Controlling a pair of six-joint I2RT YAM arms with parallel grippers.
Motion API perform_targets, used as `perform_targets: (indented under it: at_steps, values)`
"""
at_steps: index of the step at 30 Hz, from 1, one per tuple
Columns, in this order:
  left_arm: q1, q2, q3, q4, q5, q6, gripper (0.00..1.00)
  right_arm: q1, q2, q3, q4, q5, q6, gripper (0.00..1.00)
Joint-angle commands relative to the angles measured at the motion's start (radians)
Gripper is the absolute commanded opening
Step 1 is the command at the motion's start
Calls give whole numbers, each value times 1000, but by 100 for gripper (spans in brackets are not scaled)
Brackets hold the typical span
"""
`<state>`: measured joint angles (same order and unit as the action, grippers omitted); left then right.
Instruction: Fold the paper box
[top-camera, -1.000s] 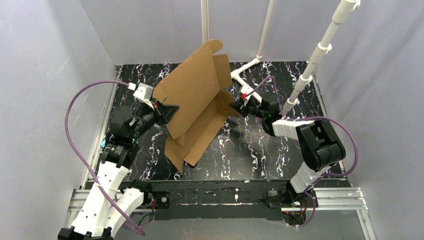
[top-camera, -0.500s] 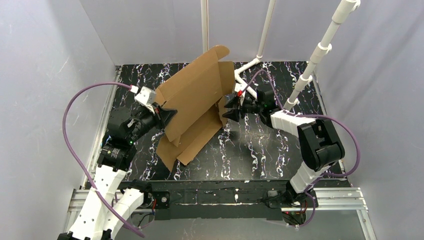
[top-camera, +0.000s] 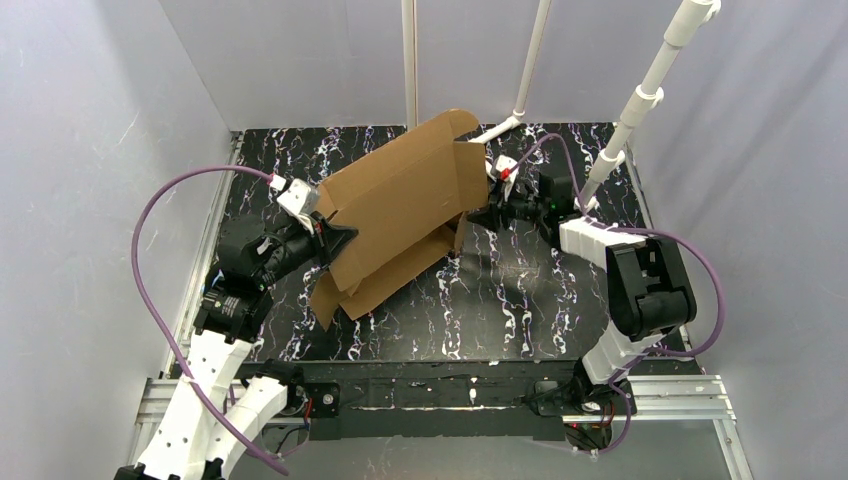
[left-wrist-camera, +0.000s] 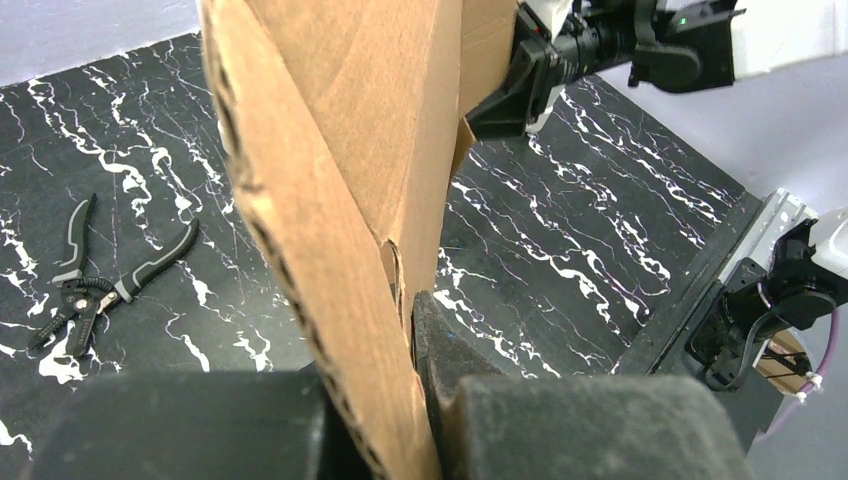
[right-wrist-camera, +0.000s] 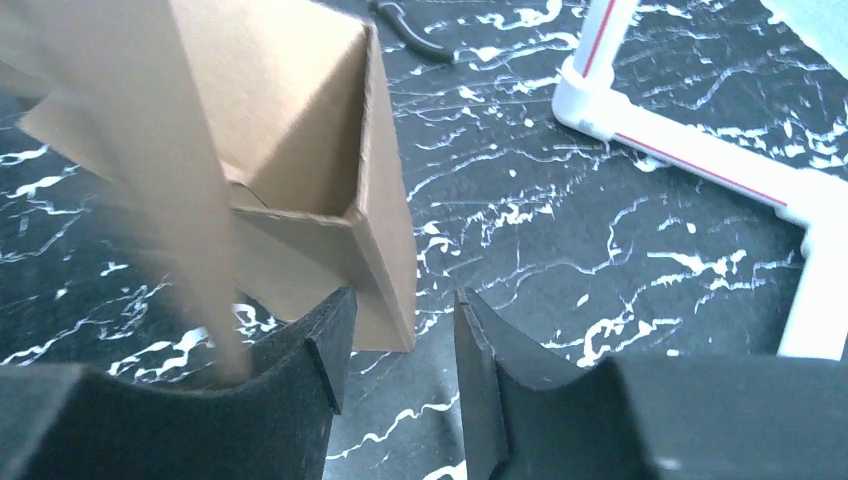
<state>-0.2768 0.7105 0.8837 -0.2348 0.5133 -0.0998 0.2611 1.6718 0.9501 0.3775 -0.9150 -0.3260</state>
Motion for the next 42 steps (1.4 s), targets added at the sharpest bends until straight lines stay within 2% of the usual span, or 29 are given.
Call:
perform_targets:
  at_steps: [1, 4, 7, 10, 13, 18, 21, 24, 25, 26, 27, 28, 30, 33, 40, 42]
  values:
    - [1, 18, -6, -119, 10, 30, 0, 11, -11, -117, 335, 158, 122, 49]
    - [1, 19, -2, -116, -12, 25, 0, 20, 49, -117, 416, 135, 151, 56]
    - [1, 22, 8, -119, -26, 22, 0, 59, 74, -140, 523, 158, 159, 70]
    - [2, 24, 13, -116, -45, 8, 0, 104, 91, -181, 702, 210, 186, 80]
    - [3, 29, 8, -98, -64, -24, 0, 132, 129, -196, 867, 246, 253, 85]
    - [11, 41, 10, -79, -83, -85, 0, 165, 181, -213, 983, 274, 272, 89]
    - [21, 60, 6, -37, -32, -166, 0, 230, 248, -215, 1076, 424, 289, 81]
    - [30, 71, 20, -63, -10, -185, 0, 237, 355, -136, 1193, 365, 360, 43]
    - [36, 73, 26, -76, -4, -183, 0, 237, 371, -126, 1206, 357, 371, 38]
    - [39, 72, 30, -80, 1, -184, 0, 238, 380, -113, 1200, 303, 392, 45]
    - [42, 72, 32, -83, 1, -184, 0, 237, 372, -107, 1171, 270, 394, 57]
    - [45, 73, 34, -86, 1, -184, 0, 237, 347, -97, 1074, 253, 366, 71]
    - [50, 75, 38, -90, -13, -186, 0, 229, 287, -94, 890, 200, 240, 84]
    - [57, 74, 41, -97, -28, -184, 0, 192, 243, -127, 879, 103, 216, 98]
    - [65, 71, 32, -105, -51, -182, 0, 73, 137, -155, 784, -39, 203, 98]
    - [66, 70, 30, -101, -49, -183, 0, 53, 85, -163, 691, -74, 125, 98]
